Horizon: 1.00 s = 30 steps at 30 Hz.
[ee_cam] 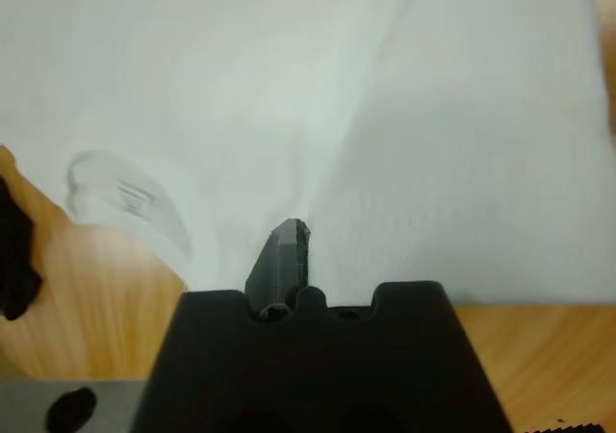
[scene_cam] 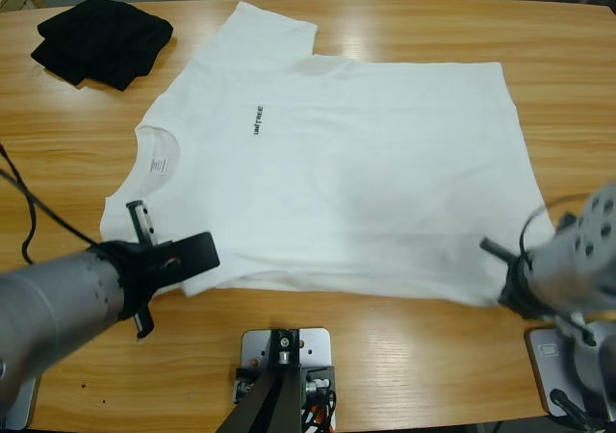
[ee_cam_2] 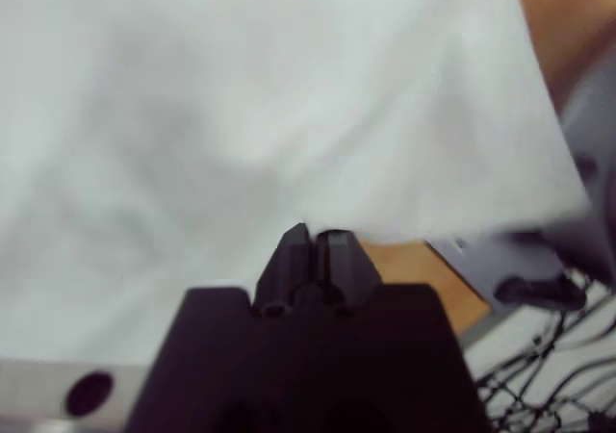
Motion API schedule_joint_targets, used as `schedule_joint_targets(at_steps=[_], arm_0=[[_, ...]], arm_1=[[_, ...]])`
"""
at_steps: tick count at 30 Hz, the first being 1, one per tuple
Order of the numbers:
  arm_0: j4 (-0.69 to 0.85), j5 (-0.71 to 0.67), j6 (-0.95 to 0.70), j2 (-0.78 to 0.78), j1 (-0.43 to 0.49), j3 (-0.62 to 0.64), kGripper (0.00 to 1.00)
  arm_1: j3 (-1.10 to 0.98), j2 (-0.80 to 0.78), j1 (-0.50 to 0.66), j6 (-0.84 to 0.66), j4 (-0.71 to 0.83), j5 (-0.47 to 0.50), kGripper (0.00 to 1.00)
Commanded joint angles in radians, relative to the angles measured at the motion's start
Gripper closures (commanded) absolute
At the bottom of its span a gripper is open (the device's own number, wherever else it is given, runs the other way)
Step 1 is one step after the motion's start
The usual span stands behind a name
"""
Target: Fold clothes
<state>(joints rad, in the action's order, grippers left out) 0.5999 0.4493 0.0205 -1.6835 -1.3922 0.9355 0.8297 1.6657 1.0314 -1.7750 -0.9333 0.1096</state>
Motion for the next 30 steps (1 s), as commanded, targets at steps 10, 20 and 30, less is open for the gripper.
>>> schedule_joint_targets(at_steps=[10,20,30], arm_0=[[-0.002,-0.012,-0.389,-0.105,0.353,0.201,1.000],[-0.007,-0.024,-0.388,-0.202,0.357,0.241,1.000],[-0.006,-0.024,-0.384,-0.225,0.380,0.250,1.000]], arm_1=[[0.147,0.137,-0.308,0.381,0.021,0.159,1.000],[0.183,0.196,-0.387,0.477,0.026,0.197,1.000],[0.199,0.218,-0.387,0.546,0.105,0.226,0.357]])
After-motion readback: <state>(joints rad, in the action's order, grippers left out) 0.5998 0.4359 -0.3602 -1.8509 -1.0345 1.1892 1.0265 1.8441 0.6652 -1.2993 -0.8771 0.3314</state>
